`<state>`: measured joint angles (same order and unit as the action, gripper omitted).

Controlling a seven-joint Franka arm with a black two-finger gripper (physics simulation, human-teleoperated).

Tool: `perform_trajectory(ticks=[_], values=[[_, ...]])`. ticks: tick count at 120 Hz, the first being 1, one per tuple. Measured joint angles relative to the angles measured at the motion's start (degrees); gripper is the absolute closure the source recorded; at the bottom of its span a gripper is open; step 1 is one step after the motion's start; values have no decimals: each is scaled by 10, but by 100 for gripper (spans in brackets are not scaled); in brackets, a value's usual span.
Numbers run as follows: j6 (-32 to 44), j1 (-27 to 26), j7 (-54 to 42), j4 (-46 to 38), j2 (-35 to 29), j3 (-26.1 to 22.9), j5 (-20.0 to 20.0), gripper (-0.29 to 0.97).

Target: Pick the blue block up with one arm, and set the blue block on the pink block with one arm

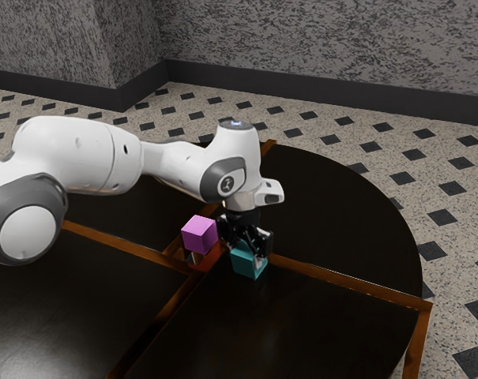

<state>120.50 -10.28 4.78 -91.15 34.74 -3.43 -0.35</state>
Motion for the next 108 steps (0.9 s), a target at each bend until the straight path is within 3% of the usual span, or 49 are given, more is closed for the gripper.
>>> perform_trajectory(ticks=[53, 108], values=[[-14, 38, 2, -90, -163, -3, 20, 29], [-16, 95, 1, -90, -180, -6, 51, 29]])
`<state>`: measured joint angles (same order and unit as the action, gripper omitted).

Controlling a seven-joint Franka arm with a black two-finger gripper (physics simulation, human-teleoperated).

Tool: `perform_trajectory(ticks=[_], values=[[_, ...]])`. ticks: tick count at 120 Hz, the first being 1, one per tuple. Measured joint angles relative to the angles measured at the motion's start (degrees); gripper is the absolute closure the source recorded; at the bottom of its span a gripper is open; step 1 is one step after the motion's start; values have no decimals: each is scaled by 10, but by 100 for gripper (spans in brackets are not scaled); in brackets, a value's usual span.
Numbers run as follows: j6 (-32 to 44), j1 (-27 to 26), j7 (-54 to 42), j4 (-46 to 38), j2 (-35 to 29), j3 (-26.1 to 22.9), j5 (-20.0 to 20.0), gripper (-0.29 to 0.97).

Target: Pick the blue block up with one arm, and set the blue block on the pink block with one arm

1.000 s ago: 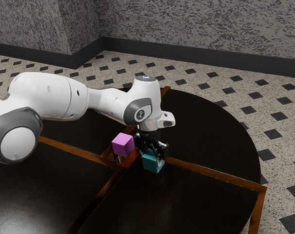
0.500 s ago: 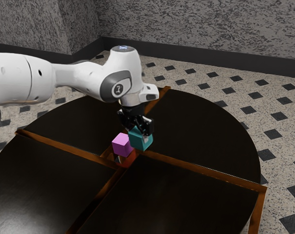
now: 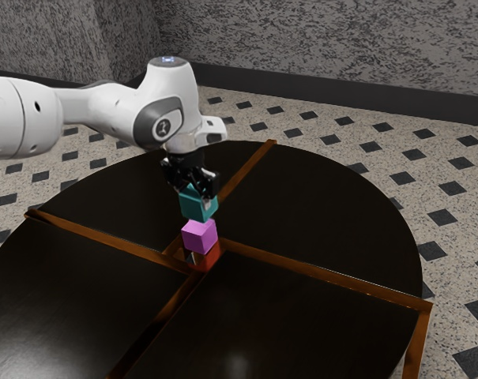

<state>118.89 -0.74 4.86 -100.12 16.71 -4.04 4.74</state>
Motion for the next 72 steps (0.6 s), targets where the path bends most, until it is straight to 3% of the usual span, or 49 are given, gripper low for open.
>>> perform_trajectory(ticks=[72], values=[[-3, 24, -4, 26, 42, 0, 6, 29]])
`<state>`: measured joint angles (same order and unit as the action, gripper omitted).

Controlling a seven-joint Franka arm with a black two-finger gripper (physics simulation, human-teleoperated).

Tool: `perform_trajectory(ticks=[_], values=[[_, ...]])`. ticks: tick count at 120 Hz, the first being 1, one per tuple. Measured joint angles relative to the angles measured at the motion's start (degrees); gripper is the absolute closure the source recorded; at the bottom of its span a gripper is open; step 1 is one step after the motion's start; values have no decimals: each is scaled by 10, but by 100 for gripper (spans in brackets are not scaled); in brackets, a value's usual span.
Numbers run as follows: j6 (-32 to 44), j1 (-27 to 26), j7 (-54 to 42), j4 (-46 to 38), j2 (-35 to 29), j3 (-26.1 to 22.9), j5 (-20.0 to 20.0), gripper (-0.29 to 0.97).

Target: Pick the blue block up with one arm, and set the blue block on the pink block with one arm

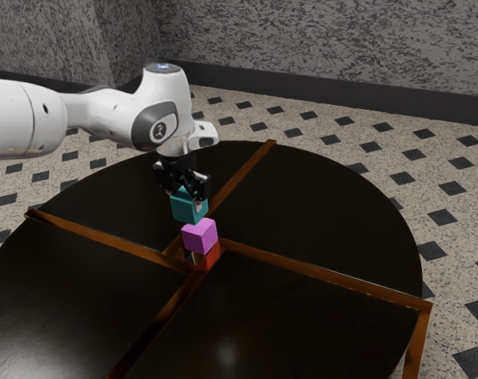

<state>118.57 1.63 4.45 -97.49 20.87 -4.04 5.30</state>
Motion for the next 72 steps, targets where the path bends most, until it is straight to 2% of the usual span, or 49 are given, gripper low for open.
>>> perform_trajectory(ticks=[72], values=[[0, 5, -19, 28, 30, 0, 2, 29]])
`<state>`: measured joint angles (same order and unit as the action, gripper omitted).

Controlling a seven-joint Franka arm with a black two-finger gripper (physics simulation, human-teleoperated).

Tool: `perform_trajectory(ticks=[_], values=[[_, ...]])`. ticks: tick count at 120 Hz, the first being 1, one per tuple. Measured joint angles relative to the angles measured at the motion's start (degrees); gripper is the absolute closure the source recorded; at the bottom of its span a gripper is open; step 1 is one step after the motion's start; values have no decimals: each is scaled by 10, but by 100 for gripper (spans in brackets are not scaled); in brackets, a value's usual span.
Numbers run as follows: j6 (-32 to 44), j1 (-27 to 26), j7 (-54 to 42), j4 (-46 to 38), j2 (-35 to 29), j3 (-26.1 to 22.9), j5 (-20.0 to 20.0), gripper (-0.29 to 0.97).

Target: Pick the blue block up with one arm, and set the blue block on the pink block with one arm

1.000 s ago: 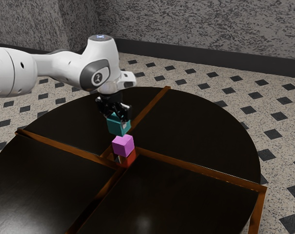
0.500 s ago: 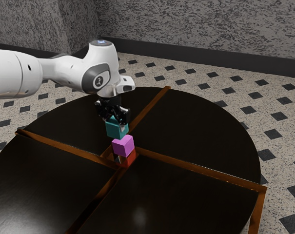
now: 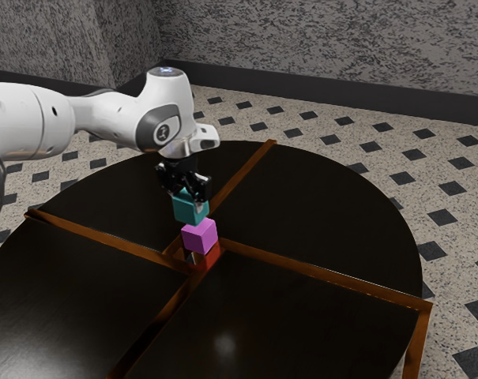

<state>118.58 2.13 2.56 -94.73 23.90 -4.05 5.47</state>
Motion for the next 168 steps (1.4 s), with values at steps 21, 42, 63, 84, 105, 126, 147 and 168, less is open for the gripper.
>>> perform_trajectory(ticks=[21, 42, 63, 84, 105, 126, 147, 168], values=[[-3, 0, -4, 11, 9, 0, 0, 29], [-6, 0, -7, 14, 15, 0, 0, 29], [-8, -3, -10, 14, 19, 0, 0, 22], [-9, 0, -14, 15, 11, -2, -1, 9], [-16, 3, -17, 15, -22, -6, -1, 4], [-37, 4, -20, 17, -43, -8, -1, 2], [-47, 6, -22, 16, -45, -7, -1, 1], [-55, 8, -23, 16, -45, -7, -2, 0]])
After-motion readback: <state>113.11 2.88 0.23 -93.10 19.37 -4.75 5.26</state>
